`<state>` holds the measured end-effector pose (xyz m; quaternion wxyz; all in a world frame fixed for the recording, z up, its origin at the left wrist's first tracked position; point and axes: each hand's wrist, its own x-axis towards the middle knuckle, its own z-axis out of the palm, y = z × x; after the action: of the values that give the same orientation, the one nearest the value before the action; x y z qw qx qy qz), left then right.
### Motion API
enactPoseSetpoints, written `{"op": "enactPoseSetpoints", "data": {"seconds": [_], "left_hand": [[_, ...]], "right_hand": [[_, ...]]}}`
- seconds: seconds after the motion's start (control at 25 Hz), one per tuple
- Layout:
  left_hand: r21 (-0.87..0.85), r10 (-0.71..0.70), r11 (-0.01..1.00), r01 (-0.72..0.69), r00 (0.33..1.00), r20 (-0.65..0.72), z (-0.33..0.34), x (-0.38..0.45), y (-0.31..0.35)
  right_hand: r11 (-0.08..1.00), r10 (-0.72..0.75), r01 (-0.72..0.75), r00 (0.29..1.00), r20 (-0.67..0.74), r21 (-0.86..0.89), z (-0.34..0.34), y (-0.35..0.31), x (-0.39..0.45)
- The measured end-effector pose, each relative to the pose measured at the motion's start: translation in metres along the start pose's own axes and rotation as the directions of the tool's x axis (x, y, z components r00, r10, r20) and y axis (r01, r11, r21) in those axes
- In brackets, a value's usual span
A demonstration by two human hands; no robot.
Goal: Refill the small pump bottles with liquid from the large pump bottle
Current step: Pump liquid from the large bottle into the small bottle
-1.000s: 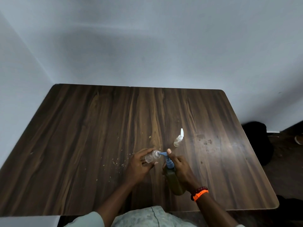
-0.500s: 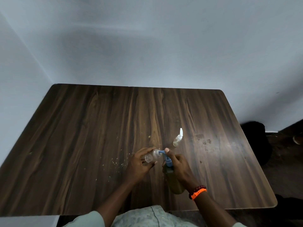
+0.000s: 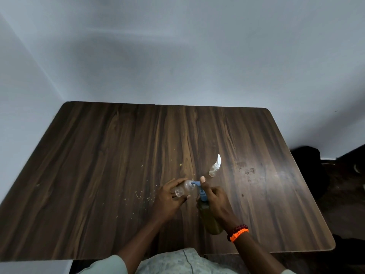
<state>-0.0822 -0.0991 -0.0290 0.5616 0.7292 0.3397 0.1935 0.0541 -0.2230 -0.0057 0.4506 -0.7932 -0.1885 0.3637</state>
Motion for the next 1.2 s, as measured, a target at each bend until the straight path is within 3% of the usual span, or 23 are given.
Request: {"op": "enactPoseSetpoints", "data": {"seconds": [0.4, 1.2], "left_hand": [[-0.013, -0.014, 1.0, 0.014, 1.0, 0.017, 0.0002, 0.0016, 0.0032], [-0.029, -0.012, 1.0, 0.013, 1.0, 0.011, -0.0015, 0.0017, 0.003]], "right_hand": [[0.998, -0.055, 0.055, 0.998, 0.002, -0.035, 0.0016, -0.001, 0.0017], [0.998, -0.017, 0.017, 1.0, 0.008, -0.052, 0.0032, -0.0012, 0.0056]]}}
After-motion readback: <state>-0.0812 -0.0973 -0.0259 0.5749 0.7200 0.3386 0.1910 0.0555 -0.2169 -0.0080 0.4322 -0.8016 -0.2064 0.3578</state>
